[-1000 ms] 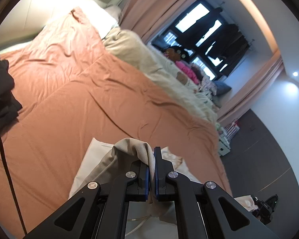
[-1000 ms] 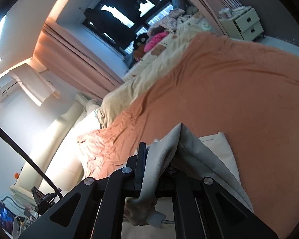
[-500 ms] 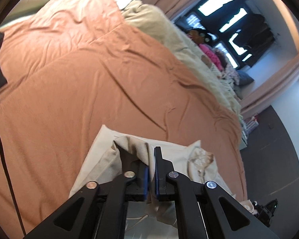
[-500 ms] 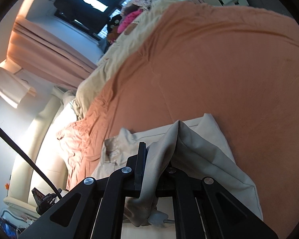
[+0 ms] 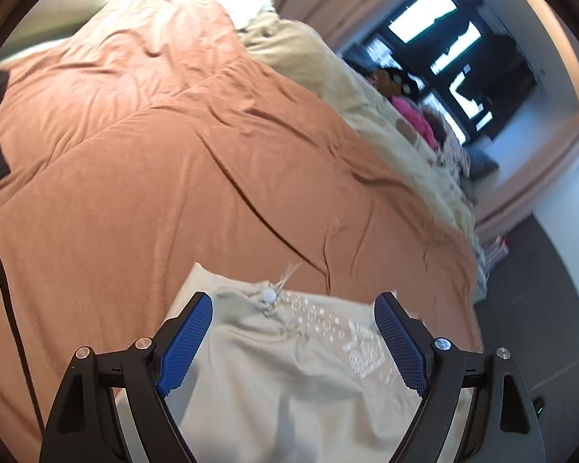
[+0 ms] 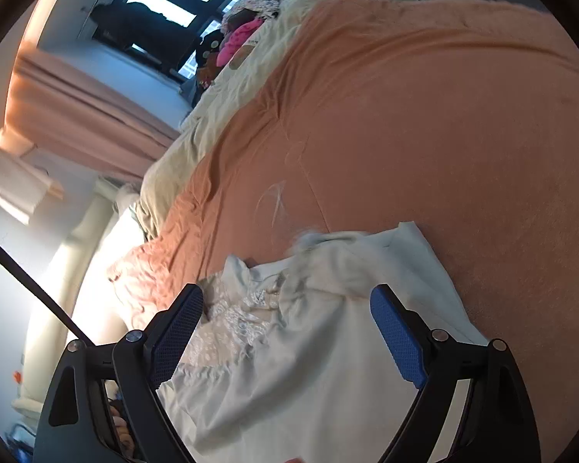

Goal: Fold large clothes

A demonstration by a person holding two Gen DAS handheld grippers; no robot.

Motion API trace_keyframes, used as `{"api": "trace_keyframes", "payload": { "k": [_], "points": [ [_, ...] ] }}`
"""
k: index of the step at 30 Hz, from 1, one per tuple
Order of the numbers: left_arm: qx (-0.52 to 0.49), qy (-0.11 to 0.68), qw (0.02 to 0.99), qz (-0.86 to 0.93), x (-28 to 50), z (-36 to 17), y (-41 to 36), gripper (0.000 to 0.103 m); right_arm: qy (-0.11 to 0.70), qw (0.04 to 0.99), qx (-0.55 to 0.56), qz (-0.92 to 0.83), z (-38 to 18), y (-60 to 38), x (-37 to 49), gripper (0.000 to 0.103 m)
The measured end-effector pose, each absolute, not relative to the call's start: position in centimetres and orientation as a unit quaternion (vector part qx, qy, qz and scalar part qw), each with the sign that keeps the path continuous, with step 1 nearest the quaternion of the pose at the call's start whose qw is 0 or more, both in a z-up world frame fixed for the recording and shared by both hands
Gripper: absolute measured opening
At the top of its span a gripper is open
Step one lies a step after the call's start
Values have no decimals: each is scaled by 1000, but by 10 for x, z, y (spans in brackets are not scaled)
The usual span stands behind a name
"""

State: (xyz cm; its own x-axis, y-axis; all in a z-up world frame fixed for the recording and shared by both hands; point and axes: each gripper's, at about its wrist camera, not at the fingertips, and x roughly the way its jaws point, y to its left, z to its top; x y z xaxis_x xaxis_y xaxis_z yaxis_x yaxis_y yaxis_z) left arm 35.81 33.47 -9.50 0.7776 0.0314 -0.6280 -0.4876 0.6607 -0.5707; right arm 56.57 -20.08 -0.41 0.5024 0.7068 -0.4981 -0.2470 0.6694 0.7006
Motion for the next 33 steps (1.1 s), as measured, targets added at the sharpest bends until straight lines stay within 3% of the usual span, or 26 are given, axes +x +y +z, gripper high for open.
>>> {"api": "trace_keyframes", "payload": {
  "k": [6,13,19,22,24,25,26,27,28,29,30,33],
  "points": [
    [-314,356,872,122,386,-100,303,86,424,830,200,303,12,-162,553,88],
    [-234,421,872,84,431,-118,260,79,448,828,82,327,24,-96,559,88],
    [-173,484,854,84,469,-152,237,72,469,822,-6,322,6,-50,570,78],
    [-142,518,838,91,479,-175,231,67,486,818,-62,302,-9,-30,575,67],
    [-118,541,828,92,482,-189,226,54,495,813,-91,293,-20,-21,575,57],
    [-107,549,824,92,484,-195,224,41,491,815,-108,290,-22,-18,573,56],
    [-95,550,824,92,484,-198,222,34,482,818,-125,290,-22,-14,571,46],
    [-82,547,828,90,484,-198,220,27,477,817,-134,294,-21,-11,569,28],
    [-72,549,828,88,485,-197,218,10,478,814,-134,303,-19,-10,569,22],
    [-69,548,829,86,485,-194,216,5,477,814,-133,305,-17,-9,569,11],
    [-67,545,831,85,484,-190,215,3,474,814,-133,308,-16,-9,568,0],
    [-67,522,846,85,478,-173,213,2,456,823,-120,316,-3,-9,561,0]
  ]
}}
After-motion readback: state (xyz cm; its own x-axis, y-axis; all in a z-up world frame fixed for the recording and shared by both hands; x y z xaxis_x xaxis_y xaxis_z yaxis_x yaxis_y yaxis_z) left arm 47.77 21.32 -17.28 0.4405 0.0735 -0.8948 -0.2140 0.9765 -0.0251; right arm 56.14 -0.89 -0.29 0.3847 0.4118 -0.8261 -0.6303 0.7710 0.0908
